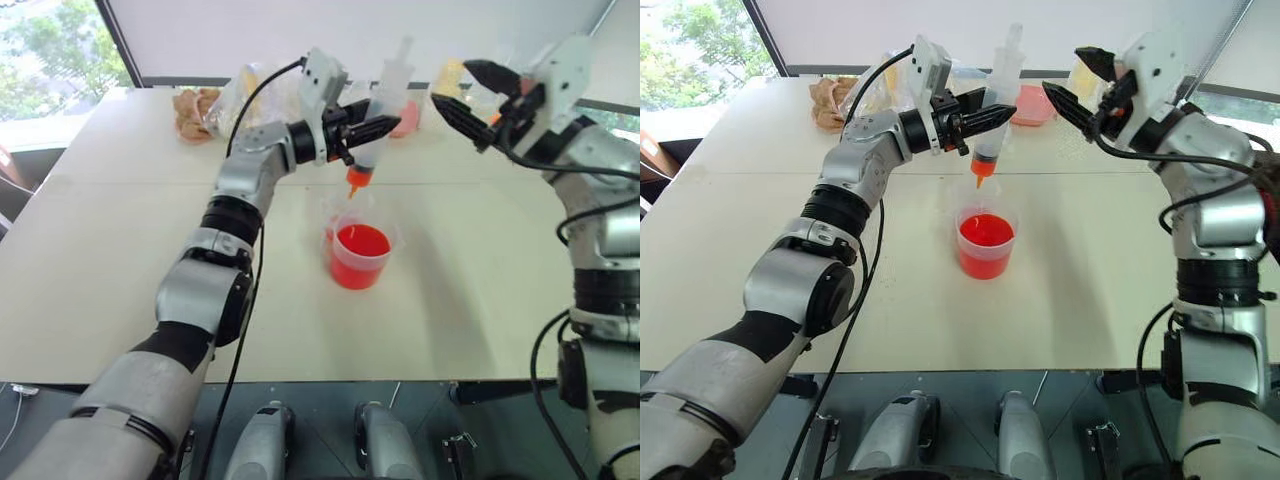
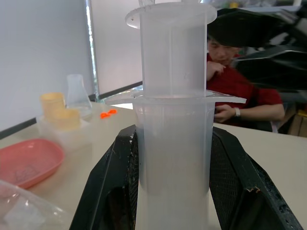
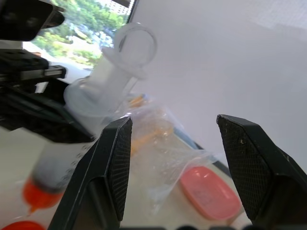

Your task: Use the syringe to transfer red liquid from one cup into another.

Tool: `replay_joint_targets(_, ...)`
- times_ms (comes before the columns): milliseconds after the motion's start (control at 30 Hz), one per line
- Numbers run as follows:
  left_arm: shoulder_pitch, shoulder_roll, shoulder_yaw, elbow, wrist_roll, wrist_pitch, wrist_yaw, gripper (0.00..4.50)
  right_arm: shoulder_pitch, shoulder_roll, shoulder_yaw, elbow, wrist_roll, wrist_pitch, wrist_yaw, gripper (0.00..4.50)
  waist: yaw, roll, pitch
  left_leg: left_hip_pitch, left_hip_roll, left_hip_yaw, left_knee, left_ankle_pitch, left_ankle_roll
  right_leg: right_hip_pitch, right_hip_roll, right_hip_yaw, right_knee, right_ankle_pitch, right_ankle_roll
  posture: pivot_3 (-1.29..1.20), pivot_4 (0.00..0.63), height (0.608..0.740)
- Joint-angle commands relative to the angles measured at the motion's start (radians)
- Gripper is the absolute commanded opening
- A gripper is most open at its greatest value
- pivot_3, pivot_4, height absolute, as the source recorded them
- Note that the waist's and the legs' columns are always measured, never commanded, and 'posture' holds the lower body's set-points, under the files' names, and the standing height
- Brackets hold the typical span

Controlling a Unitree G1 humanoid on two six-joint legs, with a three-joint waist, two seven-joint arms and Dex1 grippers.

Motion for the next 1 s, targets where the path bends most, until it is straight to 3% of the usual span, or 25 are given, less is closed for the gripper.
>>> replay_joint_targets(33, 0.004, 0.002, 0.004, -0.033, 0.008, -0.026, -0.021, 1.41, -0.057, 0.025, -0.004, 0.049, -0.031, -0.078, -0.004, 2.89, -0.001, 0.000, 0.000, 0.000, 0.000, 0.000, 0.000, 0.000, 0.000, 0.000, 0.000, 0.000, 0.000, 0.000, 0.000, 0.00, 0.150, 0.737)
replay_joint_targets(700, 0.073, -0.004, -0.028, -0.092, 0.068, -0.032, -0.048, 1.41, -0.129, 0.133, 0.027, 0.122, -0.035, -0.135, 0.078, 2.89, -0.021, 0.000, 0.000, 0.000, 0.000, -0.001, -0.001, 0.000, 0.000, 0.000, 0.000, 0.000, 0.001, 0.000, 0.000, 0.00, 0.150, 0.737)
replay_joint_targets(800, 0.069, -0.003, -0.027, -0.088, 0.071, -0.035, -0.040, 1.41, -0.139, 0.151, 0.029, 0.160, -0.051, -0.177, 0.084, 2.00, -0.020, 0.000, 0.000, 0.000, 0.000, -0.001, -0.001, 0.000, 0.000, 0.000, 0.000, 0.000, 0.001, 0.000, 0.000, 0.00, 0.150, 0.737)
replay_joint_targets(933, 0.063, 0.004, -0.021, -0.083, 0.074, -0.039, -0.034, 1.41, -0.144, 0.163, 0.026, 0.182, -0.053, -0.195, 0.094, 0.05, -0.018, 0.000, 0.000, 0.000, 0.000, -0.001, -0.001, 0.000, 0.000, 0.000, 0.000, 0.000, 0.001, 0.000, 0.000, 0.00, 0.150, 0.737)
replay_joint_targets(1000, 0.063, 0.007, -0.018, -0.084, 0.074, -0.039, -0.032, 1.41, -0.144, 0.166, 0.026, 0.186, -0.053, -0.198, 0.097, 0.05, -0.018, 0.000, 0.000, 0.000, 0.000, -0.001, -0.001, 0.000, 0.000, 0.000, 0.000, 0.000, 0.001, 0.000, 0.000, 0.00, 0.150, 0.737)
